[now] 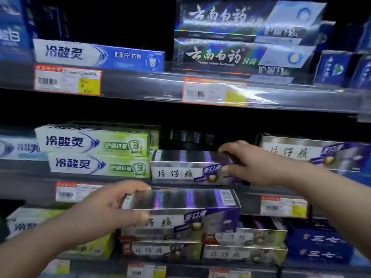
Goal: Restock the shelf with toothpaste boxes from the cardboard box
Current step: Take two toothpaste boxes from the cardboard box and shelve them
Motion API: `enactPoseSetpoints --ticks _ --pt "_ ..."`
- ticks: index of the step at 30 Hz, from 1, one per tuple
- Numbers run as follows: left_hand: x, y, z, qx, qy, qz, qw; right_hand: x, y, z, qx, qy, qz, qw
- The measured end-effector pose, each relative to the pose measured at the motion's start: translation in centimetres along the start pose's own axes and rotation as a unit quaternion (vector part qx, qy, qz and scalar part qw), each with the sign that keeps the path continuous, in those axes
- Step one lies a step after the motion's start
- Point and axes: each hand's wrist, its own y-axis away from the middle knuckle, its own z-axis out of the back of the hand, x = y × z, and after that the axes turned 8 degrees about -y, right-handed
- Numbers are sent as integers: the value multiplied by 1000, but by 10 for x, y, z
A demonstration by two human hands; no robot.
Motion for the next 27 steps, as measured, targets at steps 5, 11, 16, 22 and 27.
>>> enactPoseSetpoints --ticks 5,11,16,22,27 --pt "6 -1 -3 -16 -14 -33 999 -1 -2 -11 -18 6 -17 1000" --pt "0 4 4 -41 8 -35 999 1 0 -9 -1 -12 -28 1000" --pt "-8 7 15 -74 1 -49 996 10 10 -5 -13 -23 -31 999" --pt "-49 -9 28 -141 12 -89 986 9 38 18 -100 -24 -12 995" --pt "-81 -43 36 -146 -58 -98 983 0 61 29 -168 -72 -24 983"
